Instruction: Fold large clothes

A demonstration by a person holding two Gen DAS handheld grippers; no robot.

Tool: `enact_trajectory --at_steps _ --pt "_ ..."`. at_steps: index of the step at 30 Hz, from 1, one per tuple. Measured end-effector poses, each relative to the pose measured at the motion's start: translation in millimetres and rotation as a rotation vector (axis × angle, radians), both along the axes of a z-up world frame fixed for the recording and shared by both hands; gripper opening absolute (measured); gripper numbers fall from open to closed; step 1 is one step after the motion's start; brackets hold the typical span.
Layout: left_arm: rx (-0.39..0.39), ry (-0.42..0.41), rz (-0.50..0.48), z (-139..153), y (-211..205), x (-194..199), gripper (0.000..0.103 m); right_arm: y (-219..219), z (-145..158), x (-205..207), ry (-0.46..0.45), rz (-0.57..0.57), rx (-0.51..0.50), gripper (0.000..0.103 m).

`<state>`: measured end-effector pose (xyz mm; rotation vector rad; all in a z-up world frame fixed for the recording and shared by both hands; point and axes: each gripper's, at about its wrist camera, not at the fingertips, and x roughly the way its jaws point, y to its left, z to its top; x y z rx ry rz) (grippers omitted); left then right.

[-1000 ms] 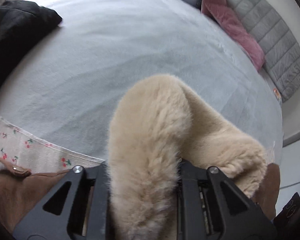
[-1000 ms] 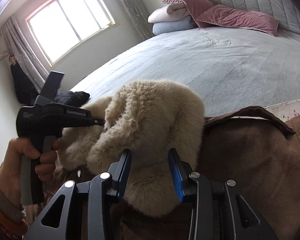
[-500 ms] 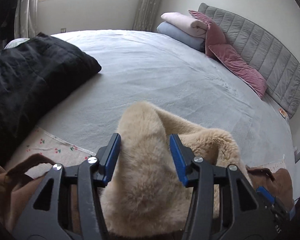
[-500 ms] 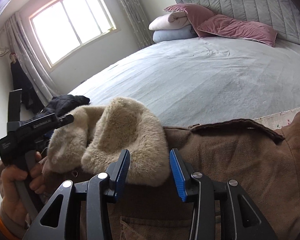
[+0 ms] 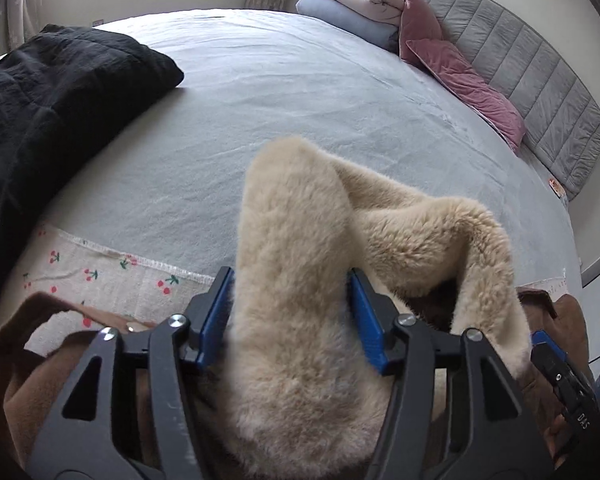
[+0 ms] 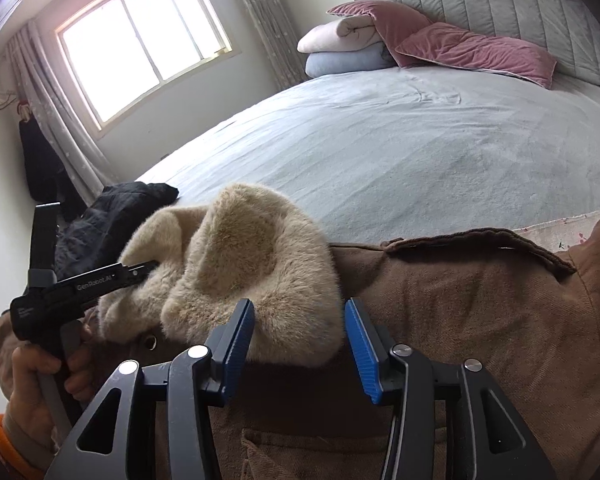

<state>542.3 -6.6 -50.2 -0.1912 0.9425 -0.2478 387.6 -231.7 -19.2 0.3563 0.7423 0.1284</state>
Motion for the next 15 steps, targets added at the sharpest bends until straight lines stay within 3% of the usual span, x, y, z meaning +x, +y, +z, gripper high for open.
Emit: enact_trajectory --at_steps 2,4,5,8,10,11,12,13,15 --pt "-0.064 0.052 -0.01 -6.1 4.7 11.8 0.059 3.7 11.2 3.9 -0.009 0.02 0.015 0.06" --pt "-0.216 0.093 0.01 -18.2 16.0 18.2 0.037 16.9 23.5 19.4 -0.011 0.061 -0.019 0.066" --pt "-0.282 0.096 0.018 -21.4 19.6 17.3 0.032 25.4 27.2 32.1 0.001 0.09 -0.043 0.07" --pt "-0.403 0.011 -0.086 -17.3 22.4 1.6 0.025 49.4 25.7 74.1 0.039 0.14 -0.139 0.07" --pt "-0.539 -0.017 -0.179 -10.5 27.5 -8.4 0.023 60.7 14.4 98.1 0.06 0.121 -0.237 0.07" --pt "-0.613 -0.022 -0.217 -6.6 31.8 -11.5 0.023 64.0 5.5 108.1 0.078 0.116 -0.28 0.067" --pt "-0.691 -0.022 -0.255 -3.8 37.1 -13.3 0.022 65.0 -4.0 115.5 0.091 0.126 -0.297 0.041" --pt "-0.76 -0.025 -0.281 -2.0 43.2 -14.2 0.022 62.5 -11.7 119.4 0.107 0.146 -0.274 0.024" --pt "-0.826 -0.025 -0.261 -3.6 56.5 -13.1 0.021 40.4 -12.0 109.7 0.06 0.092 -0.156 0.015"
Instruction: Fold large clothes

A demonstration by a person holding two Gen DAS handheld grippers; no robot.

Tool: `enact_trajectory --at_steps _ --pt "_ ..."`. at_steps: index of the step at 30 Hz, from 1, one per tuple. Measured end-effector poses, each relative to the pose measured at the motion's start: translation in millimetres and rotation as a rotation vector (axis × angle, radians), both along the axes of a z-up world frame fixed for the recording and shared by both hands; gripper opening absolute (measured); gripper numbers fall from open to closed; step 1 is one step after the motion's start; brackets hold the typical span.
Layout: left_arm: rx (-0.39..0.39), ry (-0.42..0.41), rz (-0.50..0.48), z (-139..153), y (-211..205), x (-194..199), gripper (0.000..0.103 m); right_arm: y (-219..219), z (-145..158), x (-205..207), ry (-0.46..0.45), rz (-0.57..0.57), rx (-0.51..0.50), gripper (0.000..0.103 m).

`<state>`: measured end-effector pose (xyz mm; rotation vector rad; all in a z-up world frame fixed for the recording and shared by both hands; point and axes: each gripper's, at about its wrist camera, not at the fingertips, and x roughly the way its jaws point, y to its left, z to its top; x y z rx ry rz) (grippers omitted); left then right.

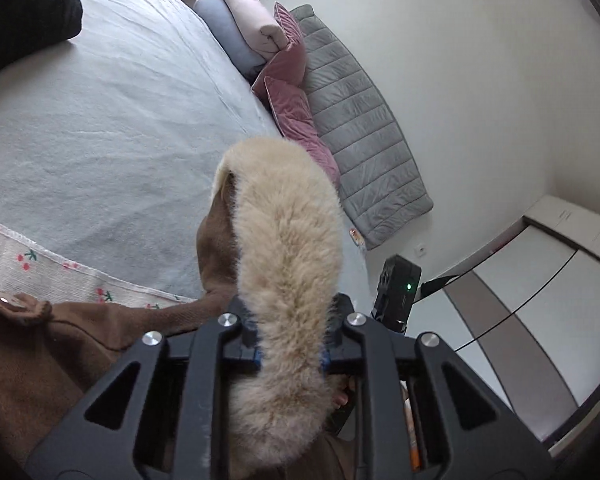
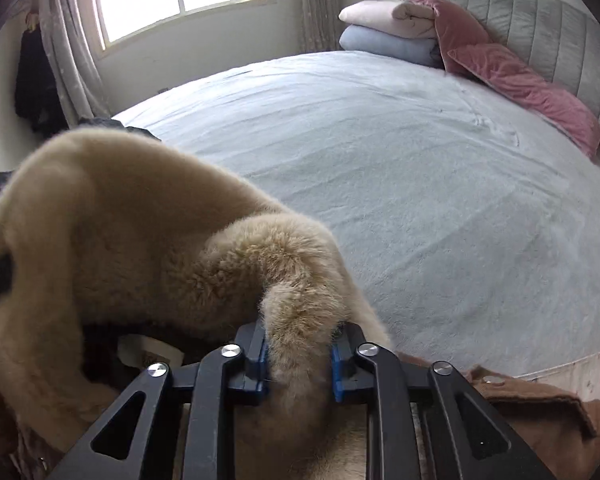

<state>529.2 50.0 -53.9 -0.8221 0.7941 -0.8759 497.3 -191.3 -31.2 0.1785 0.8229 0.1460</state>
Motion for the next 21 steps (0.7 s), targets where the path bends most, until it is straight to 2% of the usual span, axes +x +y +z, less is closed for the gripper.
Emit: enact_trajectory --at_steps 3,4,6,9,10,11,15,18,21 --pt "-0.016 0.128 0.088 -25.2 17.7 12.8 0.017 -59.1 3.3 -23.3 -0.054 -0.147 0.243 0.012" --pt "0.041 0.187 0.123 -35.5 17.4 16.6 0.017 -77.8 -1.5 -28.8 -0.045 -0.201 0.316 0.012" --pt "0.145 0.215 0.16 -43.8 8.7 16.2 0.02 -88.4 -14.6 -27.8 0.005 -0.212 0.36 0.012" --pt "0.333 0.115 0.221 -14.6 -13.0 5.7 0.031 -81.1 -10.9 -28.6 -0.024 -0.17 0.315 0.015" --pt "0.412 0.071 0.251 -0.2 -20.3 0.5 0.032 -79.0 -8.3 -28.2 -0.026 -0.16 0.31 0.018" --pt "0.469 0.022 0.262 12.6 -26.9 -4.1 0.032 -77.2 -5.7 -29.2 -0.024 -0.157 0.304 0.025" --pt "0.633 -0.119 0.214 48.9 -52.8 -24.2 0.034 -70.6 15.2 -42.1 -0.033 -0.124 0.257 0.034" --pt "0.739 -0.171 0.121 53.1 -72.0 -43.6 0.034 -59.4 32.0 -60.7 -0.027 -0.063 0.196 0.035" --pt "0.815 -0.176 0.046 31.4 -86.0 -55.0 0.033 -39.6 27.2 -77.1 0.023 0.008 0.133 0.035"
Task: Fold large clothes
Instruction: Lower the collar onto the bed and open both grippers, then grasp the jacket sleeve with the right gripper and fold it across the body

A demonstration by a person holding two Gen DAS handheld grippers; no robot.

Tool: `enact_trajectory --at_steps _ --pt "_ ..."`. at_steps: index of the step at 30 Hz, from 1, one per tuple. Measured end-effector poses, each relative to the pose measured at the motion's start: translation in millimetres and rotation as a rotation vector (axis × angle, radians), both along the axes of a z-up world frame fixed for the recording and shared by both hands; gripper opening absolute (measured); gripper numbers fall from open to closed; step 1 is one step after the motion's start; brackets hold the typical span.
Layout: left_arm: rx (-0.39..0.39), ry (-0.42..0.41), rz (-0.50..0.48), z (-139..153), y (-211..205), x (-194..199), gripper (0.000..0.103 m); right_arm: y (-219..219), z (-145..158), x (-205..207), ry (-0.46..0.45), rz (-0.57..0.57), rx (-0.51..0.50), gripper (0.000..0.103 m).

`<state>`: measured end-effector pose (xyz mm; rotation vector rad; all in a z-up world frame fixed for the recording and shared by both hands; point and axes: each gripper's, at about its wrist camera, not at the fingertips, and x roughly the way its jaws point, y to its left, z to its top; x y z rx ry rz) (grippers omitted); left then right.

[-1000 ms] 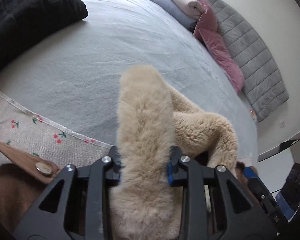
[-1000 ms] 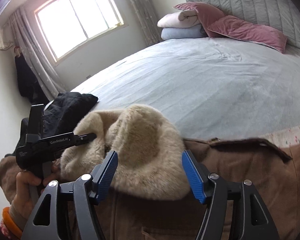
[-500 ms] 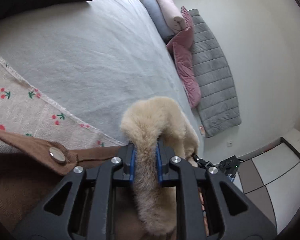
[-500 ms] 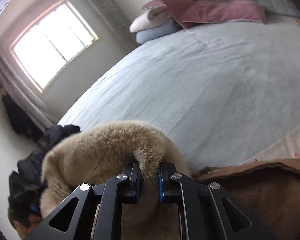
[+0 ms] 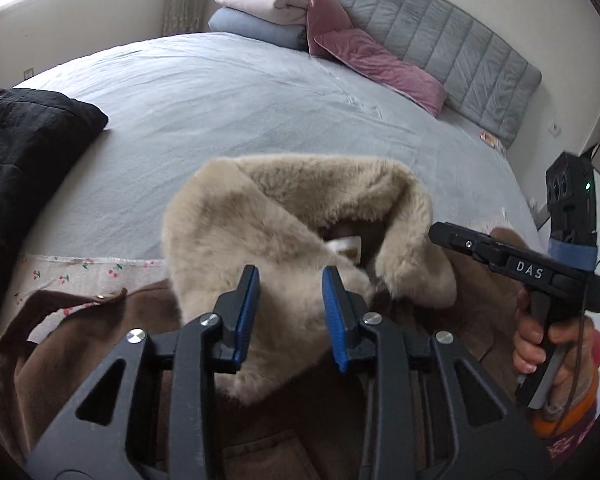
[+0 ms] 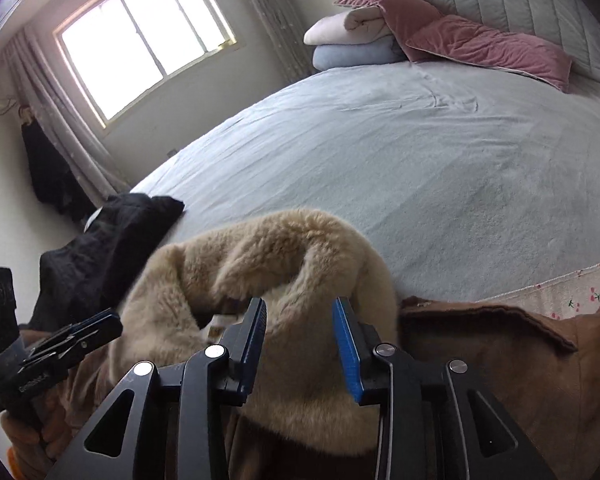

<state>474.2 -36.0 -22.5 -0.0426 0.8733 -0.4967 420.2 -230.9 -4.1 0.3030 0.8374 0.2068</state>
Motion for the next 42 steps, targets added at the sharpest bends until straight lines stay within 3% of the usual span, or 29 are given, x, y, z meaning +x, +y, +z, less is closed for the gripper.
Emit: enact_trajectory --at_steps 3,5,7,12,14,15,17,18,20,28,34,42 --pt "0.075 0.003 0.044 -31.6 -9.9 8.5 0.033 15.4 -31.2 5.2 0.063 0.017 -0.056 0.035" --pt "0.063 -0.012 0.076 -47.2 -9.5 15.7 0.033 21.2 -52.4 17.0 0.09 0.013 -0.06 0.035" --pt "0.077 -0.044 0.092 -48.1 -13.1 19.4 0.033 24.3 -64.0 28.2 0.073 0.003 -0.067 0.035" --pt "0.139 -0.075 0.098 -37.4 -21.5 9.2 0.035 25.4 -56.1 23.0 0.05 -0.014 -0.082 0.039" --pt "0.137 -0.048 0.105 -25.1 -20.0 -5.4 0.045 19.8 -43.8 7.1 0.067 -0.01 -0.072 0.04" --pt "0.13 -0.034 0.102 -16.4 -18.3 -15.1 0.062 16.1 -35.5 -3.1 0.073 -0.001 -0.073 0.043" --pt "0.101 -0.008 0.097 -0.2 -16.0 -37.0 0.078 8.0 -18.4 -26.1 0.069 -0.003 -0.091 0.056" --pt "0.088 -0.004 0.096 7.9 -12.2 -49.2 0.078 1.5 -7.6 -42.4 0.056 -0.012 -0.101 0.063" --pt "0.086 0.011 0.103 23.8 -5.2 -74.1 0.08 -11.7 10.7 -71.1 0.042 -0.033 -0.107 0.068" --pt "0.111 0.066 0.16 64.7 19.8 -167.2 0.093 -63.7 53.5 -179.8 0.045 -0.127 -0.151 0.08" --pt "0.095 0.064 0.173 74.7 33.1 -229.6 0.099 -124.9 53.7 -246.0 0.114 -0.26 -0.094 0.082" --pt "0.068 0.119 0.158 53.0 31.8 -276.2 0.099 -223.5 29.8 -308.1 0.236 -0.554 -0.019 0.082"
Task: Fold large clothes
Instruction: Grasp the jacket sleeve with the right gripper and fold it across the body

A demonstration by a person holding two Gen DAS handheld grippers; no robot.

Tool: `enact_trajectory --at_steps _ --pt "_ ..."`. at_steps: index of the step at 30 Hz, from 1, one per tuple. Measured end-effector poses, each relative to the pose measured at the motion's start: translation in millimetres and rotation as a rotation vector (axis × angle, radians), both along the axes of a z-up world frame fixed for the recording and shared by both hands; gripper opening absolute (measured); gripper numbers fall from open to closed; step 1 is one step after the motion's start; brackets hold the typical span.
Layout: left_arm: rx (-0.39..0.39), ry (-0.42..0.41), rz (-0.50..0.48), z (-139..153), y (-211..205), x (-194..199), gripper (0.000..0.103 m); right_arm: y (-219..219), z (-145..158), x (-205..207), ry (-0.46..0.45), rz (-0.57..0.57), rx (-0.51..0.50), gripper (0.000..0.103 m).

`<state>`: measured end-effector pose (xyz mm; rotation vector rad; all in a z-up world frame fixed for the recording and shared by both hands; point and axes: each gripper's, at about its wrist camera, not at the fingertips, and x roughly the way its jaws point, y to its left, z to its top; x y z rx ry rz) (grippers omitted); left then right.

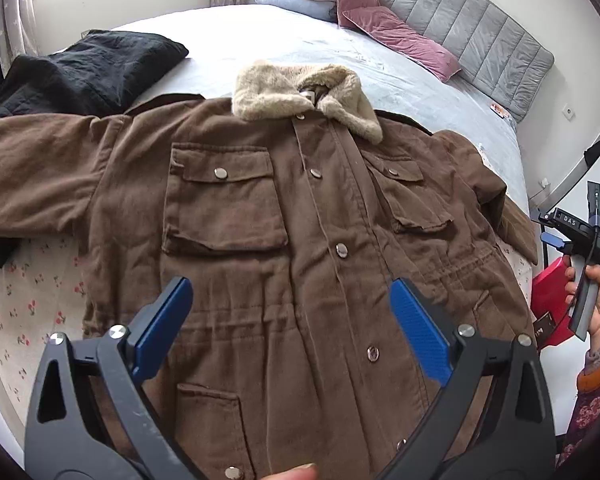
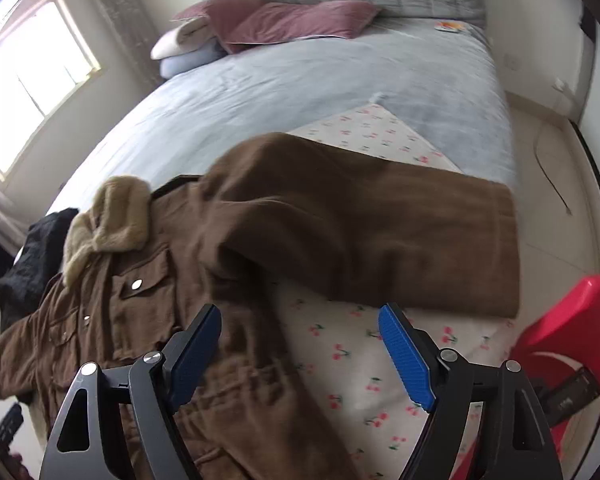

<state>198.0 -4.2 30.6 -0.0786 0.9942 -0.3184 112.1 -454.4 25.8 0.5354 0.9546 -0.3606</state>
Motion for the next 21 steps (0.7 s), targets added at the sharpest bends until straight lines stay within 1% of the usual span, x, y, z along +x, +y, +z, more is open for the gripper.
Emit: enact_trajectory --at_steps 3,5,8,12,14,17,21 --pt "-0.016 0.033 0.004 -15.2 -2.2 -3.6 0.099 -30.8 -21.4 -13.2 0.021 -0.11 0.074 0.082" --pt "-0.01 0.051 0.007 -26.0 -4.3 -2.5 0.099 -44.0 -35.8 -16.7 0.038 -0.166 0.096 0.082" --pt "0.004 0.067 0.006 -39.1 -7.6 0.6 0.099 -58.7 -55.4 -16.1 0.042 -0.23 0.125 0.082" --pt "0.033 0.068 -0.003 -50.4 -10.6 4.7 0.099 -72.5 -77.8 -8.3 0.031 -0.293 0.164 0.082" --pt "0.037 0.074 -0.005 -55.7 -11.5 6.9 0.099 -78.0 -83.6 -4.2 0.005 -0.321 0.158 0.082" --pt "0.047 0.082 -0.007 -63.0 -12.8 12.3 0.099 -84.4 -83.4 5.9 -0.031 -0.348 0.125 0.083" --pt "0.052 0.113 -0.015 -69.3 -17.2 18.8 0.099 -96.6 -83.4 20.9 -0.066 -0.396 0.093 0.083"
